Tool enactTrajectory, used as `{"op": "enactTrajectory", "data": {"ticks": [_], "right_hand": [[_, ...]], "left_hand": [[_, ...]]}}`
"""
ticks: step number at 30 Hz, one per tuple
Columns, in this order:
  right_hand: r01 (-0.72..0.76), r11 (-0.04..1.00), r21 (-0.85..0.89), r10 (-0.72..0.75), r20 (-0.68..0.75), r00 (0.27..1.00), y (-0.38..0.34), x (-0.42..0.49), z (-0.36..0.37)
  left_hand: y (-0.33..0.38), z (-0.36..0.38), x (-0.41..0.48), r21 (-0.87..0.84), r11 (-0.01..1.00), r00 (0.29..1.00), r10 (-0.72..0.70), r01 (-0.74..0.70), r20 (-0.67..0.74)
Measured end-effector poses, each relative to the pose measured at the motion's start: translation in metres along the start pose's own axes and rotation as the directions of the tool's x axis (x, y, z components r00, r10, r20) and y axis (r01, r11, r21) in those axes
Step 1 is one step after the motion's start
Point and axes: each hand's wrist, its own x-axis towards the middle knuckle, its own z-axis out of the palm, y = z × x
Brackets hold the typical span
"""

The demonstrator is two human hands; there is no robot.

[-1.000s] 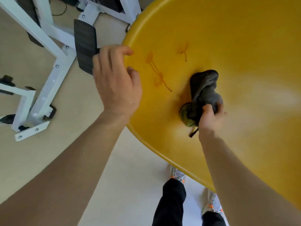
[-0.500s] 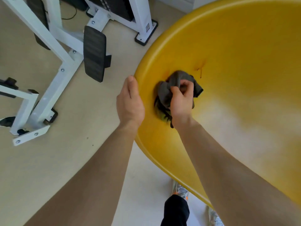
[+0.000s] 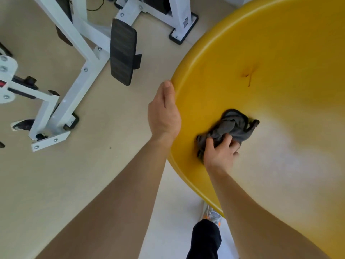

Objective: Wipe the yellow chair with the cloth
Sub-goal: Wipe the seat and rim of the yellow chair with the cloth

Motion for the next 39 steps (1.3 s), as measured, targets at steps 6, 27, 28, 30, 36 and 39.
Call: {"op": "enactTrajectory", "data": {"ticks": [6, 27, 28, 30, 36, 39], "right_hand": [[0.354, 0.737, 0.576, -0.306, -0.182, 0.934, -0.124, -0.028, -0.009], [0.543, 0.765, 0.348, -0.511, -0.185, 0.839, -0.100, -0.018, -0.015], [0.606, 0.771, 0.196, -0.599, -0.104, 0.794, -0.072, -0.018, -0.012], [0.573, 0.799, -0.182, -0.553, 0.151, 0.819, 0.002, -0.015, -0.008], [0.340, 0.650, -0.679, -0.310, 0.172, 0.935, 0.146, -0.008, -0.053], [0.272, 0.747, -0.607, -0.246, 0.127, 0.961, 0.139, -0.001, -0.056]], "left_hand": [[-0.004, -0.002, 0.006, -0.080, 0.996, 0.999, -0.024, 0.026, 0.026], [-0.007, 0.003, -0.001, -0.050, 0.999, 0.999, 0.018, -0.020, -0.047], [-0.008, 0.002, -0.001, -0.043, 0.999, 0.999, 0.017, -0.018, -0.029], [-0.009, 0.002, 0.001, 0.017, 1.000, 0.999, 0.018, -0.017, -0.027], [-0.017, 0.026, -0.036, 0.427, 0.829, 0.849, 0.482, -0.361, -0.219], [-0.029, 0.056, -0.074, 0.549, 0.625, 0.766, 0.641, -0.554, 0.043]]}}
